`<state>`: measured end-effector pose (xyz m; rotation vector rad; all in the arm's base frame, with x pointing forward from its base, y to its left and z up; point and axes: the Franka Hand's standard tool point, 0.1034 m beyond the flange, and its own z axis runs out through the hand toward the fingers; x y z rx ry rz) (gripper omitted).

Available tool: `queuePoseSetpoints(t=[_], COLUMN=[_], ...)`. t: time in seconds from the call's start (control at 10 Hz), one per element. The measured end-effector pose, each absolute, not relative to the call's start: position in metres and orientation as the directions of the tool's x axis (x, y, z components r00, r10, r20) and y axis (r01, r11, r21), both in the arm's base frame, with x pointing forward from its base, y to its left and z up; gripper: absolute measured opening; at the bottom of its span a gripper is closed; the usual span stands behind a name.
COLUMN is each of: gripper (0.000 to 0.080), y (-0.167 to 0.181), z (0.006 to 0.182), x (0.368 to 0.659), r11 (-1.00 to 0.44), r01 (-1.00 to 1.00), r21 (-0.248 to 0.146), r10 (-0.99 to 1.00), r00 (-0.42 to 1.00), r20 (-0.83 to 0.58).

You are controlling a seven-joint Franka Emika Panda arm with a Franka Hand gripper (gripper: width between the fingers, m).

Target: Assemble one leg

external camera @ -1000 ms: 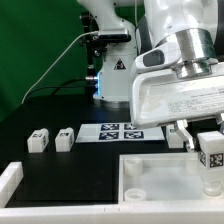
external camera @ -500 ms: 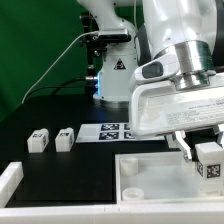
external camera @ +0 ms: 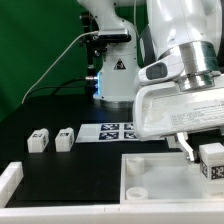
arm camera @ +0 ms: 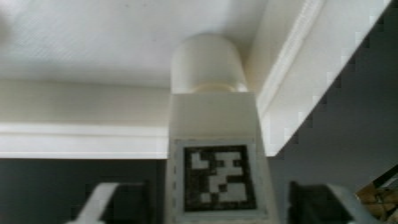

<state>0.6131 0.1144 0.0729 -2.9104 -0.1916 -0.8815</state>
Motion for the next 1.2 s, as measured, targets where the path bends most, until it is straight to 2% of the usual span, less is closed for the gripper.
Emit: queuePoseSetpoints(t=[0.1, 0.2, 0.3, 0.9, 1.0, 1.2], gripper=[0.0539, 0.0539, 0.0630, 0.0649, 0.0649, 0.0649], y=[0.114, 0.114, 0.114, 0.114, 0.114, 0.118], z=[0.073, 0.073, 0.073, 0.073, 0.078, 0.100], x=[0.613, 0.613, 0.613, 0.613, 0.613, 0.613], r11=[-0.988, -0.988, -0.988, -0.987, -0.987, -0.986], r01=[0.148, 0.148, 0.148, 0.150, 0.152, 0.154], r21=[-0.054, -0.053, -0.053, -0.052, -0.053, -0.069], r10=[0.093, 0.093, 0.094, 0.096, 0.099, 0.105], r00=[0.825, 0.825, 0.825, 0.824, 0.832, 0.880], r20=[0.557, 0.557, 0.557, 0.558, 0.545, 0.464])
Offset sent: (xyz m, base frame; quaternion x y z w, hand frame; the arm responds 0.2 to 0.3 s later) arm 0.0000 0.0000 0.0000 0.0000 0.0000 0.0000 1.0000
